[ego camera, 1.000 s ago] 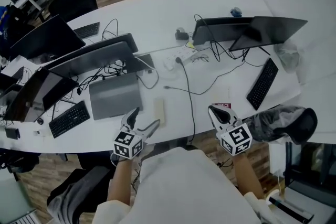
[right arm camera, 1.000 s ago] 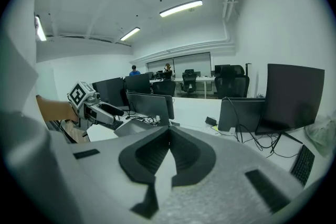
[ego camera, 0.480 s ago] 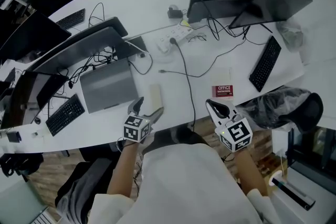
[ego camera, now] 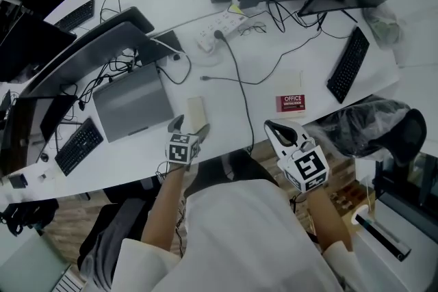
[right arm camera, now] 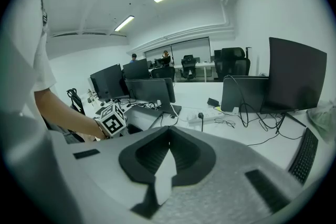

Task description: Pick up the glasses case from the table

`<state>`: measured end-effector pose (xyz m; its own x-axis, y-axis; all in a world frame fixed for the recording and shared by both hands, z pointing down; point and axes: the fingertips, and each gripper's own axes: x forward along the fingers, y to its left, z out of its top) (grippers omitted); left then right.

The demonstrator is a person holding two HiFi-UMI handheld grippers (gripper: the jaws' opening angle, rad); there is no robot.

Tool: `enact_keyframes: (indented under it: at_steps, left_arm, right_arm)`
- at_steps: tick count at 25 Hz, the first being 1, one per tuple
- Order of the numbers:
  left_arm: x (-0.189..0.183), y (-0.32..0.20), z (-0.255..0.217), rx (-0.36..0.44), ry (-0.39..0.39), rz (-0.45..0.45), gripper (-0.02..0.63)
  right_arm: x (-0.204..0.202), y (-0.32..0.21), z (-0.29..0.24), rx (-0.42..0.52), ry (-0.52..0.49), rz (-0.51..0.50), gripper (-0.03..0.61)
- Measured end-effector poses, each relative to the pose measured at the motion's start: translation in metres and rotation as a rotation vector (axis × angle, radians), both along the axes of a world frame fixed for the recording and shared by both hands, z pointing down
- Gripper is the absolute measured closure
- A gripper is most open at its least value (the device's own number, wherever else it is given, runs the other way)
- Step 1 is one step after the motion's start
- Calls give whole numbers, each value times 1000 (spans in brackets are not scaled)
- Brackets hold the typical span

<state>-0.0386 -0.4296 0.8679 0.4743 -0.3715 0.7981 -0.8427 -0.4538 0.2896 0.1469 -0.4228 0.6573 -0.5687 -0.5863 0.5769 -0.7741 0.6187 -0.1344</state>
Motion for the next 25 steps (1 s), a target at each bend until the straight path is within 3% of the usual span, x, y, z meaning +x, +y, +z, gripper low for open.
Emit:
enact_keyframes:
  at_steps: [11, 25]
  left_arm:
    - [-4, -5, 81, -85, -118, -29, 222]
    - [5, -13, 120, -94, -266, -74, 209]
  right_arm:
    - [-13, 7, 32, -74, -4, -25, 577]
    - [-4, 1, 48, -110, 5, -34, 577]
